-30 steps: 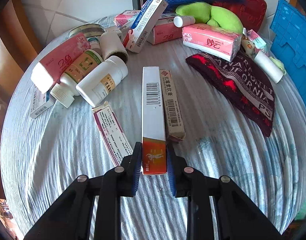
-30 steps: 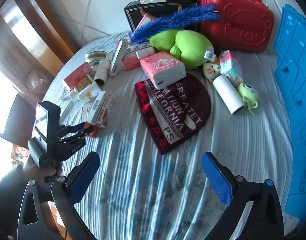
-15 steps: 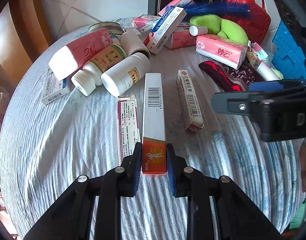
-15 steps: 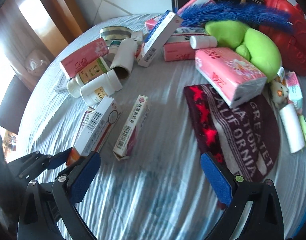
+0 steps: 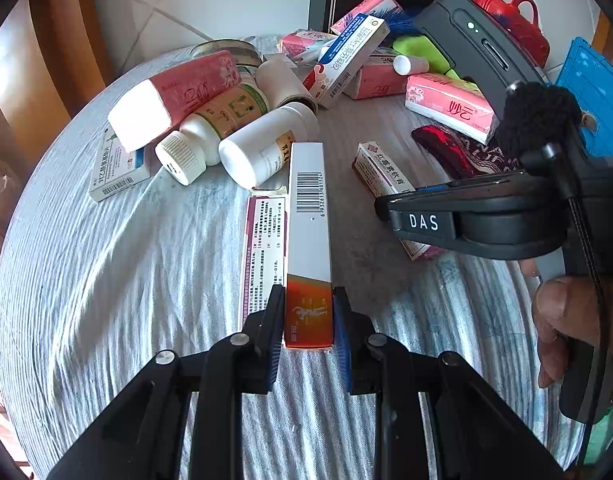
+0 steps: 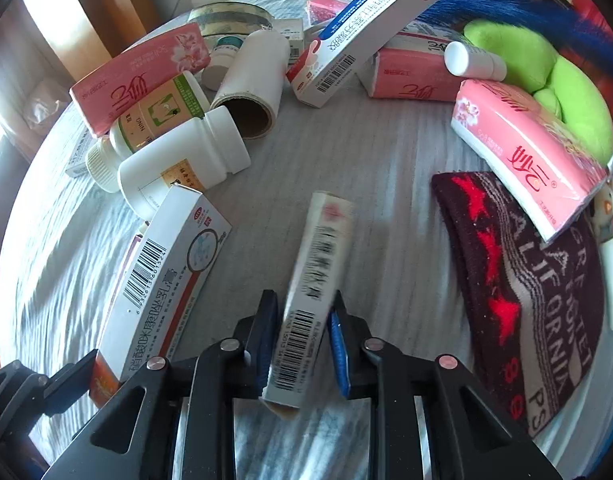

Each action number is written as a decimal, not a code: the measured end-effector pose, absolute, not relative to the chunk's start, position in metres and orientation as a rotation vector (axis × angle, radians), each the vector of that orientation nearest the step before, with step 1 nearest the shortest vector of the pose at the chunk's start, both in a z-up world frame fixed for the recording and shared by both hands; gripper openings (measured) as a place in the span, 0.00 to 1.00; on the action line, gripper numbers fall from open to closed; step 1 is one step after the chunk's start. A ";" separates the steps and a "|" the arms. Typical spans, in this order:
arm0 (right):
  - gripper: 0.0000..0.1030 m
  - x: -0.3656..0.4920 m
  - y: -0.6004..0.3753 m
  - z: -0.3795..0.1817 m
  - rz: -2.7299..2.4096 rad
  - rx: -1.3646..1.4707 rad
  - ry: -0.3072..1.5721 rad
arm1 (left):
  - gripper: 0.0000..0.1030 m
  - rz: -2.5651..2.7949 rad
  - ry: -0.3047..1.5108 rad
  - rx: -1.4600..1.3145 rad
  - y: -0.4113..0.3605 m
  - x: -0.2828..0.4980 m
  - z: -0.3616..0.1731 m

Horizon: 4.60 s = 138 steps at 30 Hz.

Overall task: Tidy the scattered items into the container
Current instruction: 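Grasp the white-orange medicine box with the left gripper while the right grasps the white ointment tube box, then lift and carry the white-orange box with the left gripper while the right carries the tube box to the bin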

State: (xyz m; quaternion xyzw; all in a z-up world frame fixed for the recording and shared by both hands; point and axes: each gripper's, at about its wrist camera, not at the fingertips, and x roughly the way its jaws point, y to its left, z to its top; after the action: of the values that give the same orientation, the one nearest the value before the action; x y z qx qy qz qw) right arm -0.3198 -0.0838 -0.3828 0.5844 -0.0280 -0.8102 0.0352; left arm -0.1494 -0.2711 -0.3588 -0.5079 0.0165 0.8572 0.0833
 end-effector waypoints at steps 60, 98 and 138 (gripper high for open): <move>0.17 -0.125 0.079 -0.134 -2.567 1.302 -0.270 | 0.22 2.826 0.156 -1.159 -0.144 -0.057 -0.113; 0.17 -0.008 0.256 -0.008 -2.829 0.942 -0.364 | 0.22 2.762 0.259 -0.762 0.045 -0.025 0.018; 0.17 0.073 0.456 0.013 -3.178 0.865 -0.676 | 0.22 2.405 0.391 -0.622 0.309 -0.055 0.046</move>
State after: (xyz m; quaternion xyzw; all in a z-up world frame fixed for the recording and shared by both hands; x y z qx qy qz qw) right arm 0.0729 0.4556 0.0127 0.2557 -0.1997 -0.9395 -0.1102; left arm -0.0552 0.3091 0.0455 -0.2353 0.1480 0.9098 0.3083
